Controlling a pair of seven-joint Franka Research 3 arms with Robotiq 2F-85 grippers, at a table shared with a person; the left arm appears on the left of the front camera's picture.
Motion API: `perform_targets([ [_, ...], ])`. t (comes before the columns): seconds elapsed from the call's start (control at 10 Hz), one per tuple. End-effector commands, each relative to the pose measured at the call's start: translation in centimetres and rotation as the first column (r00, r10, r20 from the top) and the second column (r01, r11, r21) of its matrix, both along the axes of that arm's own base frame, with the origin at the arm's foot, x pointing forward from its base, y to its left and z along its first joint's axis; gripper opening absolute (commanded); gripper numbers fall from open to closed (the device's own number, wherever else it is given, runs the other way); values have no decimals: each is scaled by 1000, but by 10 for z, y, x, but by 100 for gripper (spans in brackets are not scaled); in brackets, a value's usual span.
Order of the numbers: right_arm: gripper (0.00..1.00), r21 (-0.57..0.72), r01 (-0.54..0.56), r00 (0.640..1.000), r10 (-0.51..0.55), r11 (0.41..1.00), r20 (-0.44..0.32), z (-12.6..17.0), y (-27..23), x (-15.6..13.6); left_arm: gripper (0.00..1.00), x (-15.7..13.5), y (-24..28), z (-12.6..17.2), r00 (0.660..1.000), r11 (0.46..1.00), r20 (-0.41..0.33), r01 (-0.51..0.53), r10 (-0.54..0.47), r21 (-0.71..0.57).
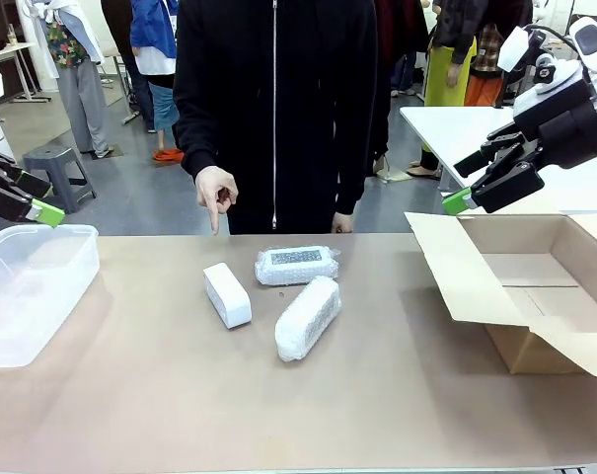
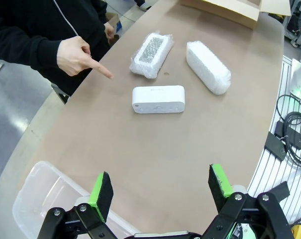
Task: Separate and place wrapped and unwrapped clocks.
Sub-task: Pick up the Digital clock indicated by the person.
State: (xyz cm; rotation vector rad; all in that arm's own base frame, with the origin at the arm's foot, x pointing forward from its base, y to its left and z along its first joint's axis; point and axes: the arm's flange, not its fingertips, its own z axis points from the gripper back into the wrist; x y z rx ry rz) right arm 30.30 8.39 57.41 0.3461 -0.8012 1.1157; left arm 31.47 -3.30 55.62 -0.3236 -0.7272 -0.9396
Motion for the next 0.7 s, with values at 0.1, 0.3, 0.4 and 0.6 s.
perform_targets([
  [0.1, 100, 16, -15, 1000, 16, 1000, -4, 0, 0, 0, 100, 25, -63, 10, 989, 991, -88, -110, 116, 79],
  [0.3, 100, 16, -15, 1000, 16, 1000, -4, 0, 0, 0, 100, 38, -100, 6, 984, 986, -137, -91, 110, 139],
  [0.4, 100, 16, -15, 1000, 16, 1000, -4, 0, 0, 0, 100, 48, -122, 3, 955, 967, -197, -189, 221, 170],
  [0.6, 100, 16, -15, 1000, 16, 1000, -4, 0, 0, 0, 100, 66, -164, -16, 860, 934, -368, -301, 353, 192],
])
